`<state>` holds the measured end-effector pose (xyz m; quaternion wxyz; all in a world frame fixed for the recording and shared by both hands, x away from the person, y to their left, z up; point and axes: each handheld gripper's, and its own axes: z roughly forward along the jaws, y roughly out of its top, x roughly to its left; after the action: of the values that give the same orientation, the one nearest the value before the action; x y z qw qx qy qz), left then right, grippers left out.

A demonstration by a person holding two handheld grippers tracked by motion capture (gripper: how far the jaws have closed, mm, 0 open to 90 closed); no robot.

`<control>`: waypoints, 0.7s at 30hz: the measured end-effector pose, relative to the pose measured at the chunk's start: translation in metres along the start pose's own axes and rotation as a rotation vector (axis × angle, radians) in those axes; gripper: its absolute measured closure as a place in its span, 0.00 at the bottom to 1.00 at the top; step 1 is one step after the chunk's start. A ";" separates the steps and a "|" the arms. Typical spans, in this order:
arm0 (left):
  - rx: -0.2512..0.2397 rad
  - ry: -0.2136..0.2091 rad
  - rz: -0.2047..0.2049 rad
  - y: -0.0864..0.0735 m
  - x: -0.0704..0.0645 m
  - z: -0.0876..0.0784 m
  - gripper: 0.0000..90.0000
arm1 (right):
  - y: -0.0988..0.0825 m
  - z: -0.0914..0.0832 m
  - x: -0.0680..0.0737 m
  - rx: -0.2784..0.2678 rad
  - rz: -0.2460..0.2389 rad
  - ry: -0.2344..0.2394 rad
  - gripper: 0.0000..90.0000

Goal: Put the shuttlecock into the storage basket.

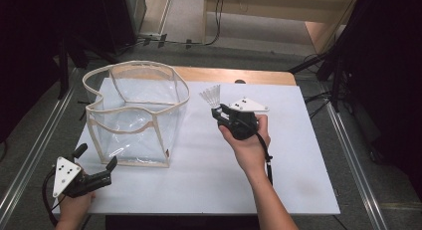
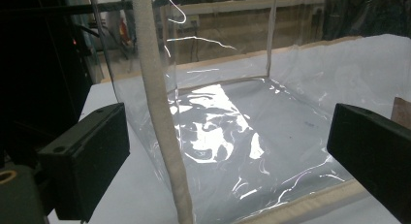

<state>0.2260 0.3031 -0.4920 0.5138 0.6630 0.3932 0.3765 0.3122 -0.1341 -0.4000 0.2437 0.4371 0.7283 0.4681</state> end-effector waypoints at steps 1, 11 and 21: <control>0.000 0.000 0.000 0.000 0.000 0.000 0.03 | 0.001 0.000 0.000 -0.002 -0.002 -0.001 0.70; 0.000 0.000 -0.001 0.000 0.000 0.000 0.03 | 0.011 -0.003 0.006 -0.029 -0.013 0.014 0.70; -0.001 0.000 -0.002 0.000 0.000 0.000 0.03 | 0.018 -0.005 0.010 -0.057 -0.023 0.021 0.70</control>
<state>0.2263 0.3030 -0.4920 0.5148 0.6622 0.3938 0.3761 0.3106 -0.1244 -0.3806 0.2536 0.4168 0.7221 0.4905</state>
